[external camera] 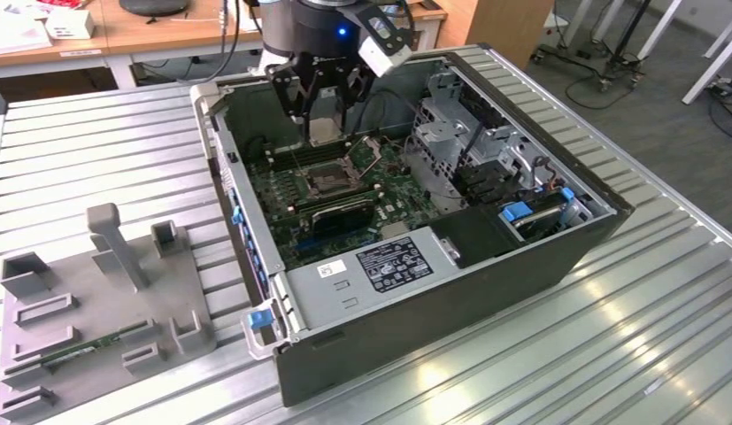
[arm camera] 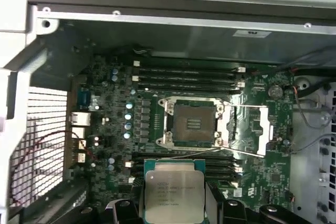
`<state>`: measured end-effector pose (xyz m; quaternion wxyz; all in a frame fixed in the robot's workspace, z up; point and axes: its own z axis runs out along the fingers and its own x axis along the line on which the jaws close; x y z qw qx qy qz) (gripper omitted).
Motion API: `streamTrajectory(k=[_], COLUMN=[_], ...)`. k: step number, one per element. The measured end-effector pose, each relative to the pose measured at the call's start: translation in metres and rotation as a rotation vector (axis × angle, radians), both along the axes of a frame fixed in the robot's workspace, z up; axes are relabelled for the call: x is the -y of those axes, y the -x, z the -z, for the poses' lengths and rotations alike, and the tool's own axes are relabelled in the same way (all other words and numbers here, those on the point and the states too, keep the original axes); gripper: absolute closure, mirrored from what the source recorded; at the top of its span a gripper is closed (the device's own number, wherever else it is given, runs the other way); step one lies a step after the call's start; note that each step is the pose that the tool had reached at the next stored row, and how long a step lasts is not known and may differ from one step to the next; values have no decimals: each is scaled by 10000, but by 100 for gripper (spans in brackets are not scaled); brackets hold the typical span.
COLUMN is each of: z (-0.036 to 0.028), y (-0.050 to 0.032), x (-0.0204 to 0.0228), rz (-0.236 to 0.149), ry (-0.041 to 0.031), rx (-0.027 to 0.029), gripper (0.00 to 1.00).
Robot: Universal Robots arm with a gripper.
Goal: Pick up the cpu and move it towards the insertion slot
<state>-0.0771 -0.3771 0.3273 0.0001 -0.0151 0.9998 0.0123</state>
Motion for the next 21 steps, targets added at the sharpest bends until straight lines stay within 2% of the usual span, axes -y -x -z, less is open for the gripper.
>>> streamTrajectory(k=[3,6,11,15,21], z=[21,40,64,65,70], y=[-98,-156,-169,-170,-170], x=[-5,-20,-136,-149,-171], rz=[1,0,8,61,364], ry=[1,1,7,15,15], rx=[-1,-1,-2,0,-1], gripper=[45,45,45,45,45])
